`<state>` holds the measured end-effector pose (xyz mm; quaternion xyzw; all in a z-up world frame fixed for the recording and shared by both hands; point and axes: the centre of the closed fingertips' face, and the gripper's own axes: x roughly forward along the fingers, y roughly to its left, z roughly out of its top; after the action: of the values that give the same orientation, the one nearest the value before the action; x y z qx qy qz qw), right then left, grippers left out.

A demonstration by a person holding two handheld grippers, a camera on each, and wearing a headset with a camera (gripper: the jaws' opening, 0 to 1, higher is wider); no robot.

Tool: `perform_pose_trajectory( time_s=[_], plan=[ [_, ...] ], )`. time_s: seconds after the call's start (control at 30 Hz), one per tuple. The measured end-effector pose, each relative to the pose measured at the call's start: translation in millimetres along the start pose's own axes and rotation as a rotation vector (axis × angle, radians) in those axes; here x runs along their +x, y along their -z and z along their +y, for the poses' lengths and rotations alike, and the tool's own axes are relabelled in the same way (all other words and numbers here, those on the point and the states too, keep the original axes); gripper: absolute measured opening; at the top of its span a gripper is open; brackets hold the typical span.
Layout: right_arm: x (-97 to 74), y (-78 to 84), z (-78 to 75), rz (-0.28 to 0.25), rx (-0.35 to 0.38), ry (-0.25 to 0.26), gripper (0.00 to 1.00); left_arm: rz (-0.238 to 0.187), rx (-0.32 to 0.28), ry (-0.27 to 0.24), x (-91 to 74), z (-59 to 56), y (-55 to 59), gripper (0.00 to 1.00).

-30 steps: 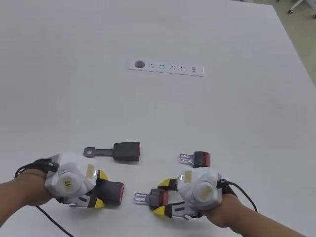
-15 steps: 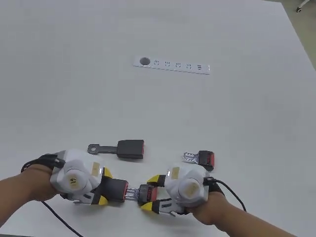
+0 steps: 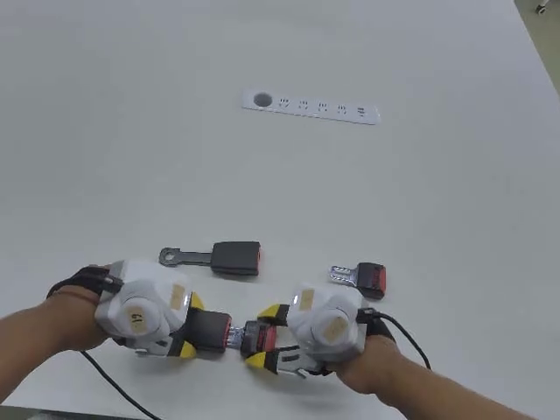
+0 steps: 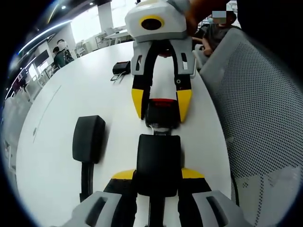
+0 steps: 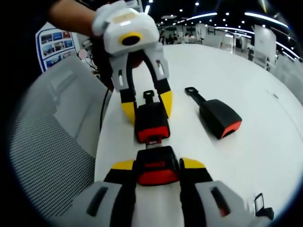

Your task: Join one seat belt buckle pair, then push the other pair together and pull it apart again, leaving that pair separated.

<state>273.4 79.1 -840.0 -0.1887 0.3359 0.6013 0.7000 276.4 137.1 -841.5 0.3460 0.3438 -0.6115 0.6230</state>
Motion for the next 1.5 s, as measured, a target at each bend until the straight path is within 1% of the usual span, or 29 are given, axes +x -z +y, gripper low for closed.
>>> perform_pose_trajectory(
  time_s=[0.1,0.17,0.23,0.33,0.4,0.43,0.47,0.5,0.67,0.77,0.9,1.03,1.43,1.5],
  plan=[
    [4.0,-5.2,2.3,-0.001,0.016,-0.006,0.35,0.002,0.013,0.006,0.4,-0.1,-0.5,0.34],
    [6.9,-7.1,2.0,0.009,0.008,-0.008,0.35,0.002,0.017,0.01,0.8,-0.4,-0.8,0.34],
    [6.6,-7.3,2.7,0.015,0.002,-0.013,0.35,0.001,0.015,0.01,0.8,-0.6,-0.4,0.33],
    [7.0,-8.1,3.1,0.01,0.014,-0.012,0.35,0.0,0.014,0.011,0.7,-0.9,-0.5,0.33],
    [8.6,-9.6,4.6,0.016,0.008,-0.01,0.35,0.0,0.013,0.011,0.8,-1.4,-0.9,0.33],
    [10.9,-13.8,5.0,0.004,-0.011,-0.019,0.35,-0.002,0.006,0.007,0.1,-1.5,-1.3,0.33],
    [8.5,-9.2,2.2,0.021,0.008,-0.013,0.35,-0.002,0.003,0.007,-0.6,-1.7,-0.6,0.33],
    [8.3,-8.7,1.6,0.022,0.007,-0.013,0.35,-0.01,0.0,0.006,-1.2,-1.7,-0.2,0.33],
    [10.2,-7.7,2.8,0.036,0.003,-0.001,0.35,-0.01,-0.002,0.005,-2.1,-2.7,-1.2,0.33],
    [9.4,-6.7,3.2,0.046,-0.006,-0.005,0.35,-0.011,-0.009,0.004,-1.6,-2.3,-1.4,0.34],
    [9.1,-5.7,2.8,0.047,-0.015,-0.011,0.35,-0.008,-0.015,0.002,-1.3,-3.1,-1.3,0.34],
    [8.8,-4.3,5.3,0.063,-0.051,-0.005,0.35,0.002,-0.013,0.006,-0.6,-4.2,-1.0,0.34],
    [7.3,-3.7,5.6,0.054,-0.042,-0.004,0.35,0.007,-0.032,0.004,0.2,-5.4,0.1,0.34],
    [7.3,-4.3,6.0,0.06,-0.043,-0.002,0.35,0.007,-0.036,0.004,0.4,-5.2,0.5,0.34]
  ],
)
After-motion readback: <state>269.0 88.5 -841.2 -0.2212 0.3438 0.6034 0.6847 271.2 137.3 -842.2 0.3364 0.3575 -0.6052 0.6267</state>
